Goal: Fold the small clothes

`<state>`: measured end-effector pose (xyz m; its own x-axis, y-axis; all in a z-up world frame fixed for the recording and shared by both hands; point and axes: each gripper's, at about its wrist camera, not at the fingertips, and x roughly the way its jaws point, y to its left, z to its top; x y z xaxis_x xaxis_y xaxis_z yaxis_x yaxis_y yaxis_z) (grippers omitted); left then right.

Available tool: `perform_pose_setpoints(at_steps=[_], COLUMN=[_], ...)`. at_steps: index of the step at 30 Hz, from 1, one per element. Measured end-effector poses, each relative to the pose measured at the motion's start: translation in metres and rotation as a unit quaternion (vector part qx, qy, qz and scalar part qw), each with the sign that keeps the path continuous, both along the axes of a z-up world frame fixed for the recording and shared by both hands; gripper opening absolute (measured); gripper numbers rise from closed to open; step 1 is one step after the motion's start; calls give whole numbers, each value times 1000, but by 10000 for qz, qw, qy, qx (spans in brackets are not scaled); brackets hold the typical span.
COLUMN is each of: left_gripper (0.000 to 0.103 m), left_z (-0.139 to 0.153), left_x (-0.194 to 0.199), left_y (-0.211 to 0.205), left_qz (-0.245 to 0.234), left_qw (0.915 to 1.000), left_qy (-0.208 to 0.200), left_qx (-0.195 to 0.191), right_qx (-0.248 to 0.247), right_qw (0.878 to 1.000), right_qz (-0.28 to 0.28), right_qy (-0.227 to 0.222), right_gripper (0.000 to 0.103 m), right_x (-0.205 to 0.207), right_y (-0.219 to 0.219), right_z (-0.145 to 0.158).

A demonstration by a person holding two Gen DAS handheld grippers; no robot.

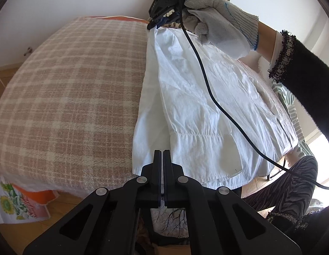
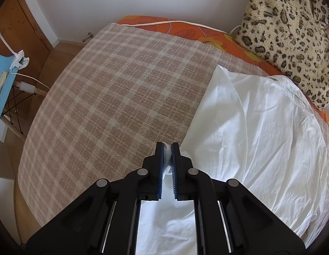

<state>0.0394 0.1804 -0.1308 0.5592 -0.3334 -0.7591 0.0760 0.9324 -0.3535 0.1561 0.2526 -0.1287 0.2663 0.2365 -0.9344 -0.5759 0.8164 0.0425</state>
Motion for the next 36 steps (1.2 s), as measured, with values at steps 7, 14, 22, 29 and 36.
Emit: perform_pose_setpoints(at_steps=[7, 14, 22, 29, 36], left_gripper=[54, 37, 3, 2, 1], left_z=[-8, -9, -9, -2, -3], left_x=[9, 10, 1, -3, -9], left_y=[-1, -39, -44, -7, -2], left_qz=[76, -401, -673, -188, -24], left_qw=[9989, 9972, 9931, 9979, 9966], left_qy=[373, 146, -76, -60, -27], left_qx=[-258, 620, 960, 617, 825], right_qx=[-125, -87, -83, -38, 42], right_qw=[9999, 10000, 10000, 10000, 9998], right_qz=[78, -3, -7, -66, -179], right_qy=[-56, 17, 28, 3, 100], right_gripper=[8, 8, 8, 8, 8], right_x=[-5, -1, 0, 1, 5], right_y=[14, 12, 8, 6, 8], right_z=[-5, -6, -7, -3, -17])
